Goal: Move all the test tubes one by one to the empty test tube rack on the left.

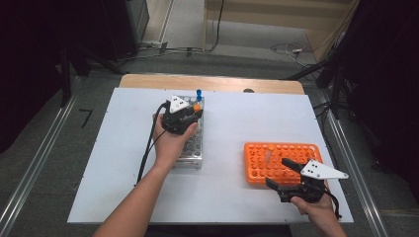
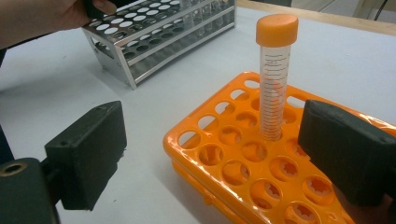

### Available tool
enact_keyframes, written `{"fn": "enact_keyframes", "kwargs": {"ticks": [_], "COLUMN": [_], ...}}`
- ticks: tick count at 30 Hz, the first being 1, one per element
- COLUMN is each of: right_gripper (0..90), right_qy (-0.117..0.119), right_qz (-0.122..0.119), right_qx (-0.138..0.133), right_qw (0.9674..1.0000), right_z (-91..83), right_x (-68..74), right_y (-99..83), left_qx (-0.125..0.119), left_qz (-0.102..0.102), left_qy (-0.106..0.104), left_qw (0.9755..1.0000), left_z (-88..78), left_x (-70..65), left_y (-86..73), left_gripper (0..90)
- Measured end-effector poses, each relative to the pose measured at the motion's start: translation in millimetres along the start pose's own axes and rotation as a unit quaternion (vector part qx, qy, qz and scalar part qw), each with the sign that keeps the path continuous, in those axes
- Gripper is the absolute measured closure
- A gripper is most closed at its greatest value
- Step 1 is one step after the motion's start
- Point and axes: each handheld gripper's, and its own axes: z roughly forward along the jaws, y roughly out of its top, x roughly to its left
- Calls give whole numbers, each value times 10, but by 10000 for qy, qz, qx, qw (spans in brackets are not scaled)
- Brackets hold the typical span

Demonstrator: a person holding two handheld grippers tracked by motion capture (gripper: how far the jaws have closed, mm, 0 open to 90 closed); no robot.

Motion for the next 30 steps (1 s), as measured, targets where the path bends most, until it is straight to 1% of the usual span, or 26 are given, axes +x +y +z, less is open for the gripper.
{"fn": "enact_keyframes", "kwargs": {"ticks": [2, 4, 5, 6, 8, 10, 11, 13, 15, 16, 17, 19, 21, 23, 25, 27, 30], "right_gripper": [62, 62, 62, 62, 62, 62, 62, 63, 63, 64, 67, 79, 95, 114, 137, 169, 213], "right_qy": [-1, -12, -18, -23, -44, -75, -83, -115, -139, -161, -172, -198, -271, -387, -453, -456, -557], "right_qz": [7, 13, 17, 33, 49, 48, 67, 93, 130, 153, 188, 218, 261, 332, 409, 428, 443], "right_qx": [4, 4, 2, 5, 13, 13, 19, 13, 7, 22, 15, 24, 48, 48, 52, 39, 67], "right_qw": [10000, 10000, 10000, 10000, 10000, 10000, 9999, 9999, 9998, 9998, 9997, 9996, 9993, 9987, 9981, 9980, 9974], "right_z": [2, 6, 9, 13, 22, 36, 41, 52, 62, 67, 75, 95, 119, 153, 183, 214, 263], "right_x": [1, 2, 0, -1, -6, -15, -18, -29, -42, -50, -57, -70, -79, -96, -114, -126, -126], "right_y": [2, 3, 3, 4, 5, 7, 8, 10, 13, 16, 17, 19, 21, 22, 24, 21, 16], "left_qx": [36, 88, 104, 124, 156, 143, 125, 68, -10, -39, -70, -139, -183, -244, -301, -356, -414], "left_qz": [23, 105, 117, 95, 59, -36, -83, -150, -232, -241, -298, -310, -305, -351, -365, -364, -341], "left_qy": [-12, 24, 8, -13, -39, -87, -127, -140, -185, -227, -283, -395, -454, -583, -664, -755, -876], "left_qw": [10000, 9999, 9999, 9999, 9999, 9999, 9998, 9998, 9996, 9994, 9991, 9986, 9983, 9974, 9967, 9958, 9947], "left_z": [9, 15, 20, 25, 30, 31, 25, 7, -15, -29, -43, -76, -125, -180, -242, -313, -417], "left_x": [-5, -20, -21, -21, -12, 8, 21, 39, 51, 59, 57, 48, 23, 3, -19, -44, -82], "left_y": [2, 3, 3, 2, 0, -1, 1, 11, 22, 29, 36, 47, 56, 58, 53, 40, 12], "left_gripper": [695, 691, 690, 690, 654, 599, 583, 557, 506, 482, 443, 351, 258, 196, 130, 98, 54]}}
